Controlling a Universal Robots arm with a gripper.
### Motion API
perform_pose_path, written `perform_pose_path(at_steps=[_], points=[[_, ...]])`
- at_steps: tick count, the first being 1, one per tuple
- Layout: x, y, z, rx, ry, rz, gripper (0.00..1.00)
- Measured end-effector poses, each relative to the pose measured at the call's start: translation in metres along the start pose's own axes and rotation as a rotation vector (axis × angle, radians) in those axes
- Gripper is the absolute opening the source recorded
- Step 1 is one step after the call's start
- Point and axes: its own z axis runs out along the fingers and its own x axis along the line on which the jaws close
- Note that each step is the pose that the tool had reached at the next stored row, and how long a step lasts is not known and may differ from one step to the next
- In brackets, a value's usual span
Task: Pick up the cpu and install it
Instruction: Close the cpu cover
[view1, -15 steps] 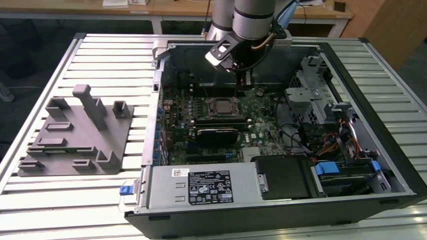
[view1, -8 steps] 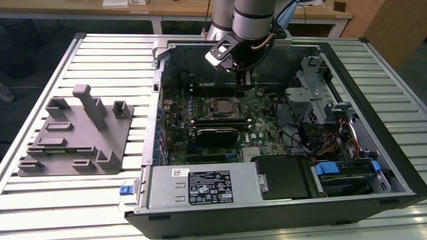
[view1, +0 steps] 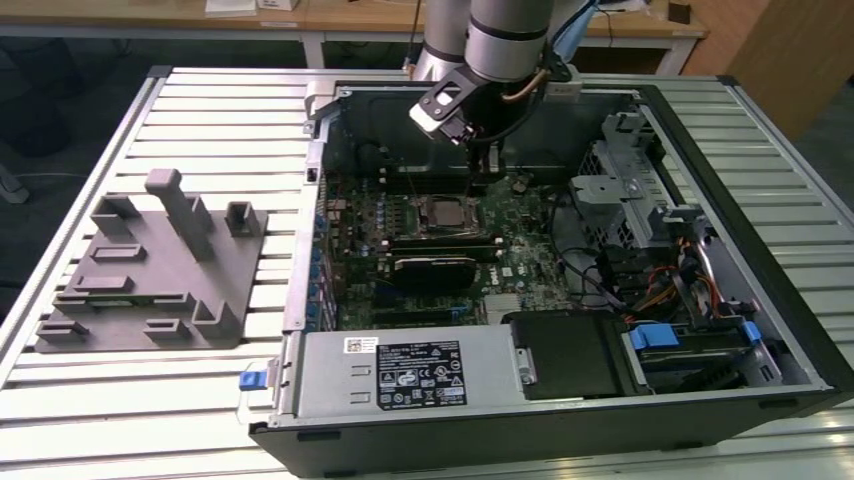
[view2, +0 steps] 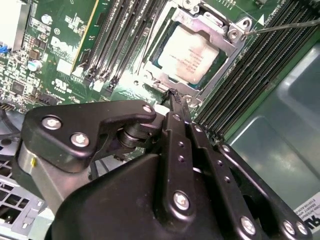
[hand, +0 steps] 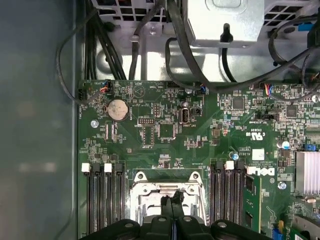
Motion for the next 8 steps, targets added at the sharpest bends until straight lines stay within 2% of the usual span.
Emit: perform_pose_path(at_steps=[3,8], points=[[-0.0005,-0.0022,0.0009,-0.0034,0.0002,-0.001,0.11],[-0.0023,-0.0116,0.0042,-0.0211,0.0009,0.0,0.11]])
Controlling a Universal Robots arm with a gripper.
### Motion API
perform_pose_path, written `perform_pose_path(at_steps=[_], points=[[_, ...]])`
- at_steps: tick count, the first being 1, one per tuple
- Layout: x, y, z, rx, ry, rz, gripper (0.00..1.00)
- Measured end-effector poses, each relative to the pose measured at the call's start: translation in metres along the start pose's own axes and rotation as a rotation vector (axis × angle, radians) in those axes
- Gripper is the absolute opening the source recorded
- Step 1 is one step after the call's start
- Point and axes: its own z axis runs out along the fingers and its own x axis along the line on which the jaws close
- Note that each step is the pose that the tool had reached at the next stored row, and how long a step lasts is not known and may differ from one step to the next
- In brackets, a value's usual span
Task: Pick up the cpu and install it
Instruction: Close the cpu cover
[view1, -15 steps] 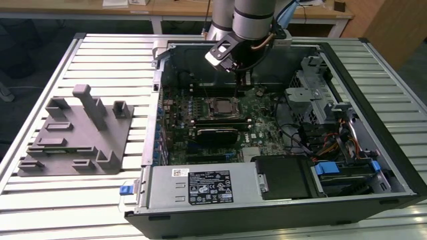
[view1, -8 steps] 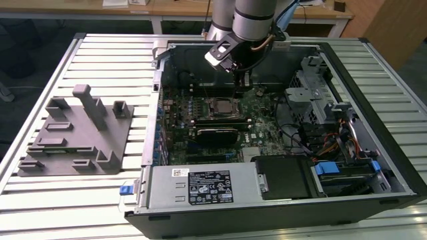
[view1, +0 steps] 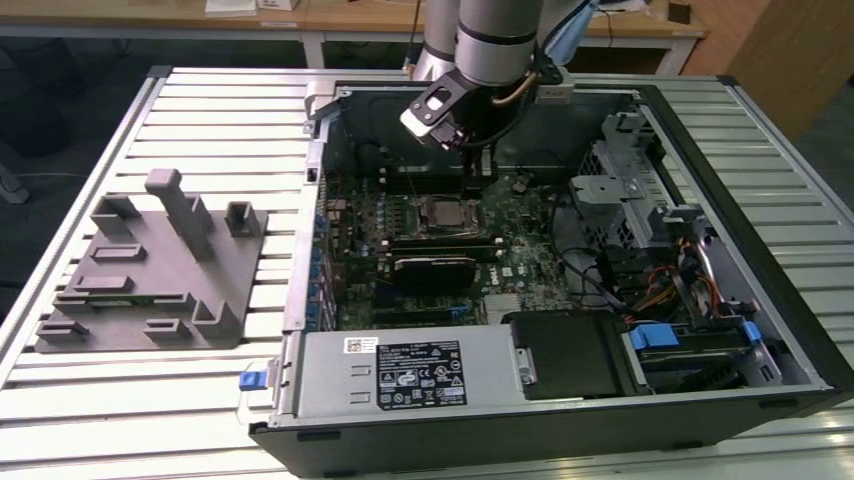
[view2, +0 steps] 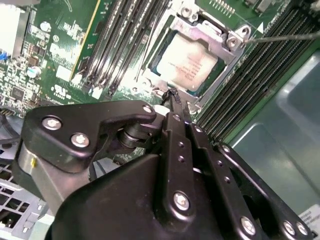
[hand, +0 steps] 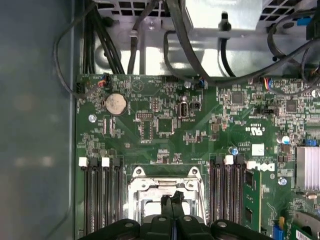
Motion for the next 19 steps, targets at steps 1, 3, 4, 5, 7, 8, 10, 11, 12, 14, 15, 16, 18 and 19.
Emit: perform_pose_path(at_steps=[1,3,4,5,7,8,10,11,12,14,15,16,18,19], points=[[-0.0004,-0.0024,0.0004,-0.0045,0.0013,0.0,0.11],[-0.0011,-0.0066,0.0012,-0.015,0.0044,0.001,0.11],[-0.0014,-0.0082,0.0015,-0.0188,0.0052,0.001,0.11],[-0.0016,-0.0097,0.0018,-0.0217,0.0056,0.001,0.11],[-0.0019,-0.0126,0.0026,-0.025,0.006,0.001,0.11],[-0.0021,-0.0141,0.0029,-0.0258,0.006,0.001,0.11],[-0.0025,-0.0163,0.0036,-0.0264,0.0061,0.001,0.11],[-0.0027,-0.0172,0.0039,-0.0267,0.0061,0.001,0.11],[-0.0029,-0.0185,0.0044,-0.0269,0.0062,0.001,0.11],[-0.0032,-0.0213,0.0052,-0.0274,0.0065,0.001,0.11],[-0.0032,-0.0224,0.0055,-0.0276,0.0069,0.001,0.11],[-0.0032,-0.0229,0.0055,-0.0275,0.0067,0.001,0.11],[-0.0032,-0.0229,0.0055,-0.0275,0.0067,0.001,0.11],[-0.0032,-0.0229,0.0056,-0.0276,0.0068,0.001,0.11]])
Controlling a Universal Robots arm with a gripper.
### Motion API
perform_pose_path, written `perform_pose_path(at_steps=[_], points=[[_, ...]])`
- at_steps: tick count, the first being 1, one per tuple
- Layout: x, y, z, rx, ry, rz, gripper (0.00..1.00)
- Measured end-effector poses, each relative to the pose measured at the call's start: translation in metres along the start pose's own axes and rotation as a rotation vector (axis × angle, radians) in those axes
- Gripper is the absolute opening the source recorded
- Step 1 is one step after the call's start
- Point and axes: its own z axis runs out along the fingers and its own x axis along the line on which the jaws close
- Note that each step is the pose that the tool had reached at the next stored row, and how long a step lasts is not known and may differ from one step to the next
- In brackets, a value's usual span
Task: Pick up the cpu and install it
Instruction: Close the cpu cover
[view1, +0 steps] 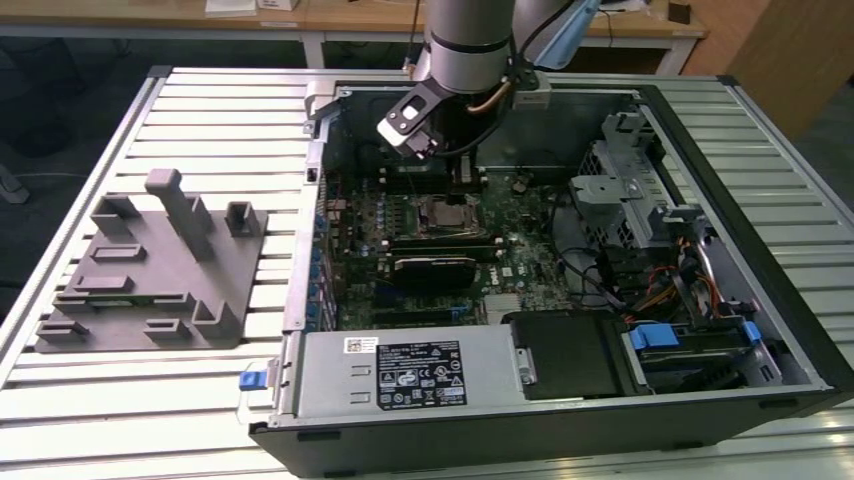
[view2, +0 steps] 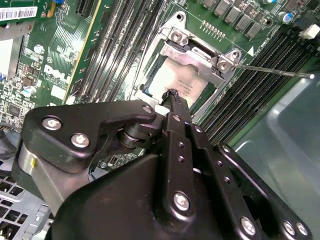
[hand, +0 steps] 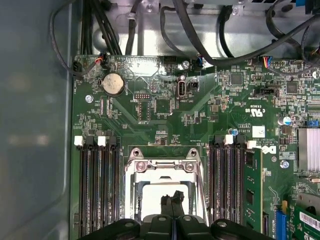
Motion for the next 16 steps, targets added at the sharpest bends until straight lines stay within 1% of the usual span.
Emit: perform_pose_path(at_steps=[3,6,11,12,16], points=[[0.0,-0.0001,0.0,0.0,0.0,-0.001,0.11],[0.0,-0.0001,0.0,-0.0009,0.0009,-0.029,0.11],[0.0,-0.0001,0.0002,-0.004,0.0039,-0.118,0.11],[0.0,-0.0001,0.0003,-0.0053,0.005,-0.154,0.11],[0.0,-0.0001,0.0004,-0.0077,0.0073,-0.227,0.11]])
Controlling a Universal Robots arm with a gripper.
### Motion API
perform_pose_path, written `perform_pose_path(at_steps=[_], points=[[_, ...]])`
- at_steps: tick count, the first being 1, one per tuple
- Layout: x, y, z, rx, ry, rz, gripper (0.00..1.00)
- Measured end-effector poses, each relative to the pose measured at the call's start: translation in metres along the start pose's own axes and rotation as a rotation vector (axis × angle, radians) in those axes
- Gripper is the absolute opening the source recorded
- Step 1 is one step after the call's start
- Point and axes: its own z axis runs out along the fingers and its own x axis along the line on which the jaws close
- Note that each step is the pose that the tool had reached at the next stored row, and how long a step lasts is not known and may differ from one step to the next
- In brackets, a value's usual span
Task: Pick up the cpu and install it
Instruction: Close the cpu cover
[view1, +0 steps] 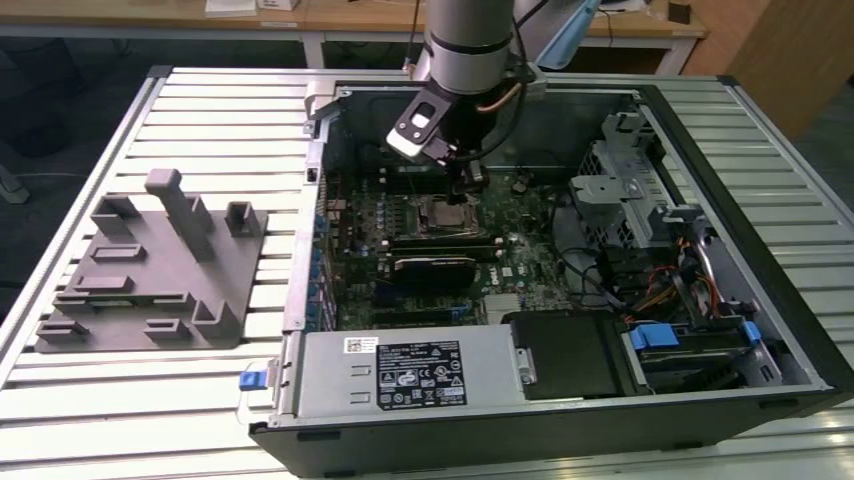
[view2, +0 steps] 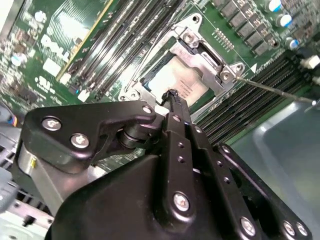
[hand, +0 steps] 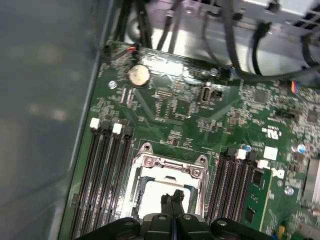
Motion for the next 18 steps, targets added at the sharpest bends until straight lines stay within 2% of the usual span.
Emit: perform_pose_path(at_steps=[18], points=[[0.0,0.0,0.0002,-0.0111,0.0105,-0.326,0.11]])
